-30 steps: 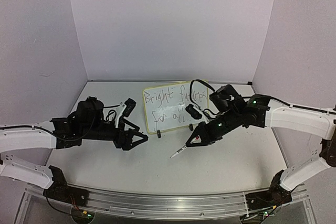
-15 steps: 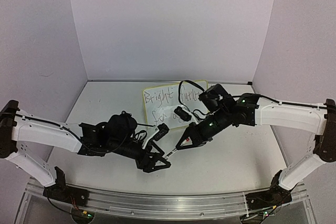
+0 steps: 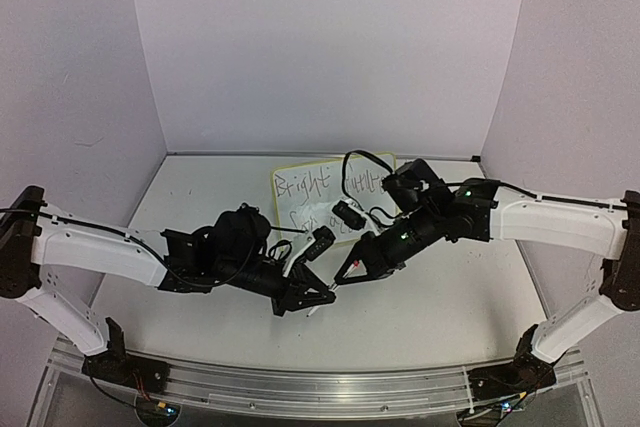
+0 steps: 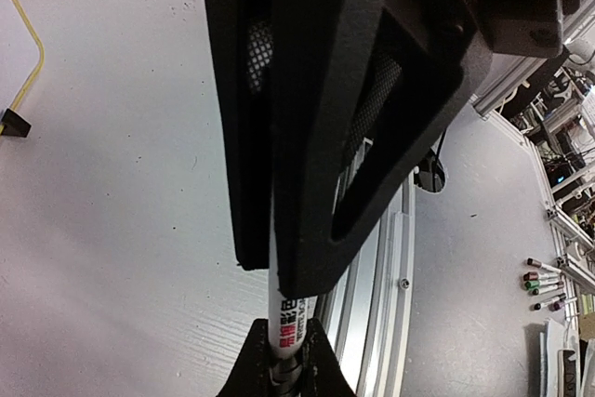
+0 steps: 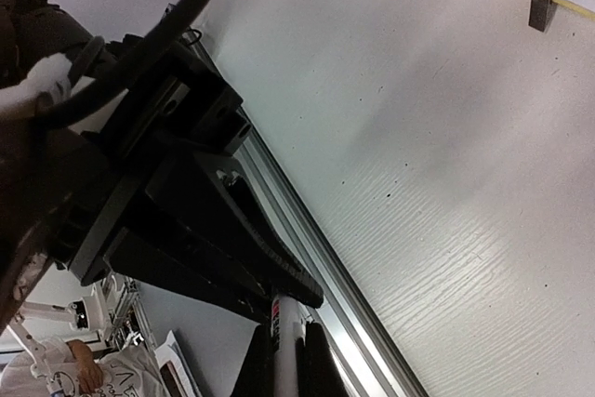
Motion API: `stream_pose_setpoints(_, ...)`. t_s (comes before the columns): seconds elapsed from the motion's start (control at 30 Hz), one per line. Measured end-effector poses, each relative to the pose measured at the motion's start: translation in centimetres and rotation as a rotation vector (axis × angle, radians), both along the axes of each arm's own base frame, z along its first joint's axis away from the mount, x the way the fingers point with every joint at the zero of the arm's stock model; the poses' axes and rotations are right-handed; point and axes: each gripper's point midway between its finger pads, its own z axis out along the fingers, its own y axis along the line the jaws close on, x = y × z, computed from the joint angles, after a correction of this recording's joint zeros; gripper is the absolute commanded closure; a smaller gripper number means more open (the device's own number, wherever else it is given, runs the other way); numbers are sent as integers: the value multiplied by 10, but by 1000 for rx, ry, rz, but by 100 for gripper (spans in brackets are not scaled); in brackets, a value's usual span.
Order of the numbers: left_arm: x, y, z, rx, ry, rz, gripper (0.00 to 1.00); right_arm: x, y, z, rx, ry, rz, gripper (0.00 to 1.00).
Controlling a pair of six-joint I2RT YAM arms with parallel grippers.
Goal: Write a sentence on the whiteboard
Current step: Pass from the right arm to the left, then pass from the left arm to the right
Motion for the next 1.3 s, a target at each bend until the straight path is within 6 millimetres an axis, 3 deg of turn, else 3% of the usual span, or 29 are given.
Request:
stream_pose_setpoints(0.13, 1, -3, 6, -32, -1, 3, 100, 2, -2, 8, 24, -26, -32, 73)
stream_pose_setpoints(0.27, 4, -2, 5, -41, 19, 39, 100, 9, -3, 17, 80, -57, -99, 72)
stream_pose_setpoints(0.67, 18, -5, 16, -132, 96, 163, 100, 29, -2, 13, 190, -63, -279, 82)
stream_pose_setpoints(0.83, 21, -6, 21, -159, 120, 185, 100, 34, 3, 21, 242, -67, -307, 99)
stream_pose_setpoints(0.9, 23, -6, 22, -163, 129, 197, 87, 37, 3, 20, 247, -72, -323, 100)
stream_pose_setpoints(0.97, 25, -5, 21, -160, 129, 201, 58, 39, 3, 19, 251, -77, -338, 100)
stream_pose_setpoints(1.07, 25, -4, 18, -143, 118, 207, 32, 48, -1, 14, 234, -90, -398, 100)
stream_pose_setpoints(1.23, 43, 22, 8, -37, 53, 315, 22, 66, -31, 10, 137, -178, -546, 100)
stream_pose_setpoints(1.3, 62, 42, 12, -14, 32, 379, 20, 73, -48, 15, 105, -223, -601, 100)
